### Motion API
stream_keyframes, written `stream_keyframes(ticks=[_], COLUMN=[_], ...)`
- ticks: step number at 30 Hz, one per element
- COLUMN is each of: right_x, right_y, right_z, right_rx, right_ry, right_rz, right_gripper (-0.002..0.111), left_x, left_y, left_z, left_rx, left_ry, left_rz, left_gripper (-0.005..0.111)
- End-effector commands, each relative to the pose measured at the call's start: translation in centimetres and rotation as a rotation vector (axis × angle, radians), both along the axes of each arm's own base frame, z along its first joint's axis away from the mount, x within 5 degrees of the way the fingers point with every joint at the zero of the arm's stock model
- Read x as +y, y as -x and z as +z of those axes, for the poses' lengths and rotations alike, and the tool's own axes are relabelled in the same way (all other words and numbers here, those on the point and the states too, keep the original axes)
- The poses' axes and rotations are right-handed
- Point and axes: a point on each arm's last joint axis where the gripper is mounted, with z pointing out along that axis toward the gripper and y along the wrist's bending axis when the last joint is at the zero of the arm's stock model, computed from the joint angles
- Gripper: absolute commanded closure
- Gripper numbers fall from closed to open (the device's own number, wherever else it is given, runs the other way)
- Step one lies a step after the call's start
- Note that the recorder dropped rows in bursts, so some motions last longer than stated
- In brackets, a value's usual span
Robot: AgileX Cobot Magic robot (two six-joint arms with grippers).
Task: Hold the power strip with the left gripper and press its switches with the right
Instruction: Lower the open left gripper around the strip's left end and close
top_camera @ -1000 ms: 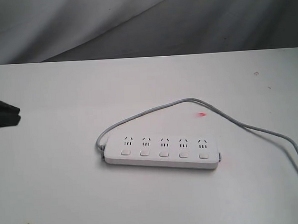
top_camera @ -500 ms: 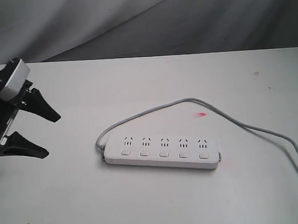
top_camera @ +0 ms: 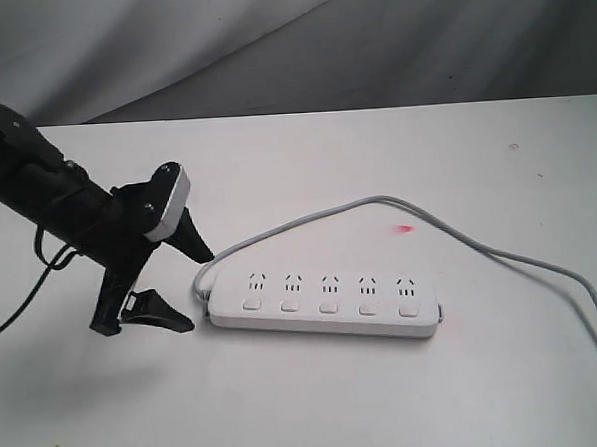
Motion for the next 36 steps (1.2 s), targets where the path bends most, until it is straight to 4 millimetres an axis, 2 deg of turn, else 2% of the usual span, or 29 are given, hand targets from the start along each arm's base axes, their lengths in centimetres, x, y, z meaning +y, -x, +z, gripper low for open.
stream_keyframes(ticks=[1, 4, 10, 14, 20, 25, 32, 36], right_x=[0.0, 0.0, 0.0, 0.0, 0.0, 0.0, 0.0, 0.0], right_y=[0.0, 0.0, 0.0, 0.0, 0.0, 0.0, 0.0, 0.0], right_z=[0.0, 0.0, 0.0, 0.0, 0.0, 0.0, 0.0, 0.0], right_rx=[-0.011, -0.011, -0.011, -0.011, -0.011, -0.011, -0.011, -0.011], right_ry=[0.004, 0.004, 0.004, 0.004, 0.004, 0.004, 0.004, 0.004], right_rz=[-0.007, -0.007, -0.007, -0.007, -0.007, -0.007, -0.007, -0.007], right_gripper=[0.106, 0.106, 0.106, 0.106, 0.106, 0.106, 0.106, 0.106], left_x=[-1.6, -1.9, -2.5, -2.8, -2.7, -2.5, -2.8, -3.0], left_y=[-0.7, -1.4, -3.7, -3.2, -3.1, -3.8, -4.7, -5.3], left_z=[-1.6, -2.3, -1.7, -1.8, -2.3, -3.0, -2.3, -2.5], left_rx=[-0.040, -0.045, -0.074, 0.001, 0.008, -0.028, -0.056, -0.041], left_ry=[-0.022, -0.028, 0.020, 0.060, 0.036, 0.002, 0.025, 0.037], left_rz=[0.028, 0.034, 0.040, -0.028, -0.049, -0.021, -0.012, -0.038], left_gripper=[0.028, 0.028, 0.029, 0.029, 0.029, 0.029, 0.028, 0.028])
